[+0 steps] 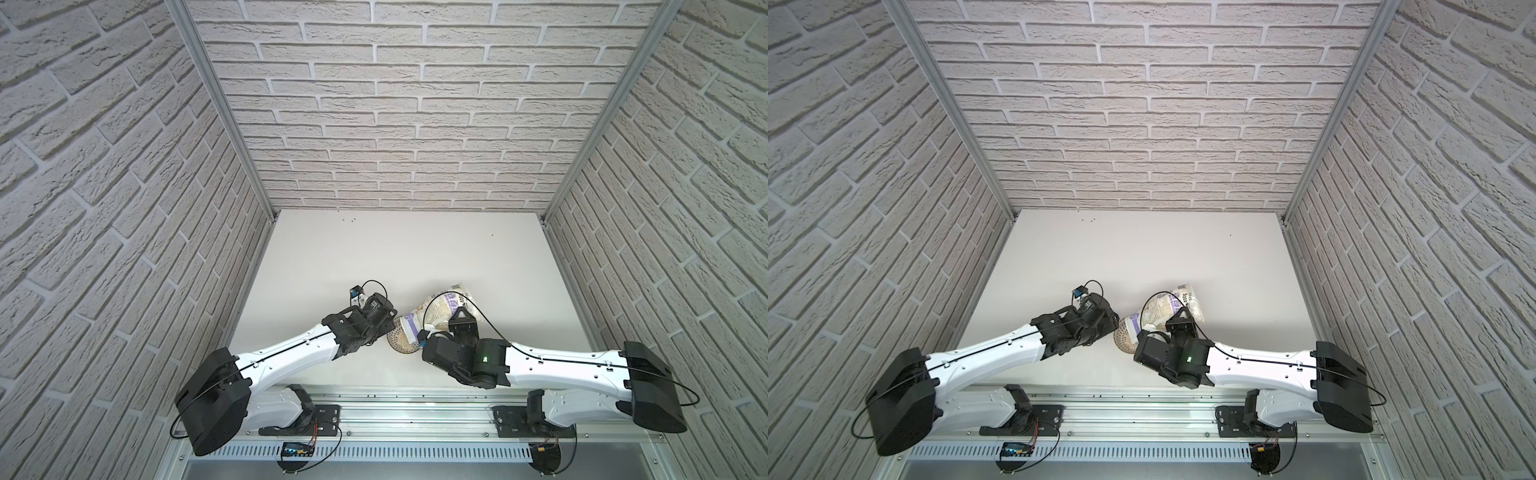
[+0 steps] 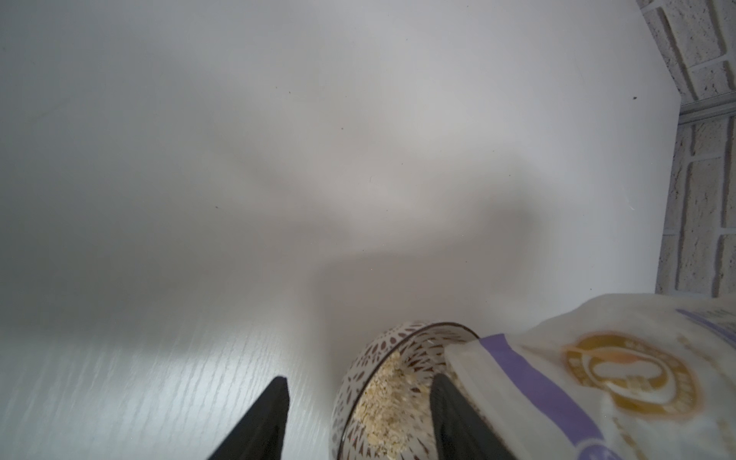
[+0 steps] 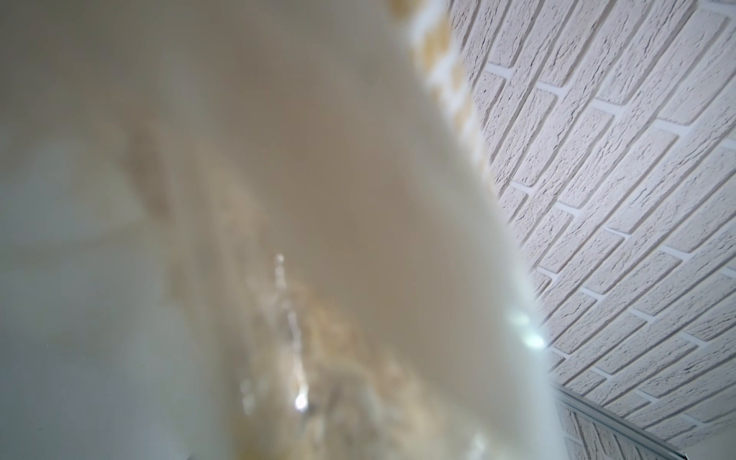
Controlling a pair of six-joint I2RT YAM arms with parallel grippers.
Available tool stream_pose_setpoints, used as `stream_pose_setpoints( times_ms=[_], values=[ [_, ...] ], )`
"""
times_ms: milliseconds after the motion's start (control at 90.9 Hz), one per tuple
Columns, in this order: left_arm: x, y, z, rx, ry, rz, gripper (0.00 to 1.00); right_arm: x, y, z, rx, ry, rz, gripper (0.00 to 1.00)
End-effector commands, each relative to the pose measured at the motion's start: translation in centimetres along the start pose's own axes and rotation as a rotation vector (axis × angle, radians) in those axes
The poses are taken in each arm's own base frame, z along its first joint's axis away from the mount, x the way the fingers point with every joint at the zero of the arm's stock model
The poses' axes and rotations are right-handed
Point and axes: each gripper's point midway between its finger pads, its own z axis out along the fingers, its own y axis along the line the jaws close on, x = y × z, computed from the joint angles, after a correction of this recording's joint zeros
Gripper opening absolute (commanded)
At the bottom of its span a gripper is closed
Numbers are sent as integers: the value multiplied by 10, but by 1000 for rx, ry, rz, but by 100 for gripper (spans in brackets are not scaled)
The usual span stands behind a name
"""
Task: Pour the oats into the breakfast bowl
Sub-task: Pour the oats into the bowl.
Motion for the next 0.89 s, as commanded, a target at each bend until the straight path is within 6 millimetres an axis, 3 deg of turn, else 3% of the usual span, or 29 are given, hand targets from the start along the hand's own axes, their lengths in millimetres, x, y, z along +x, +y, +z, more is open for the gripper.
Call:
stream_pose_setpoints(
  times_ms=[0, 880],
  values=[
    [0, 4, -2, -5, -13, -4, 60, 13, -50, -12, 168, 74, 164, 3],
    [1, 8, -2, -8, -15, -10, 59, 13, -56, -13, 178, 115, 97, 3]
  ],
)
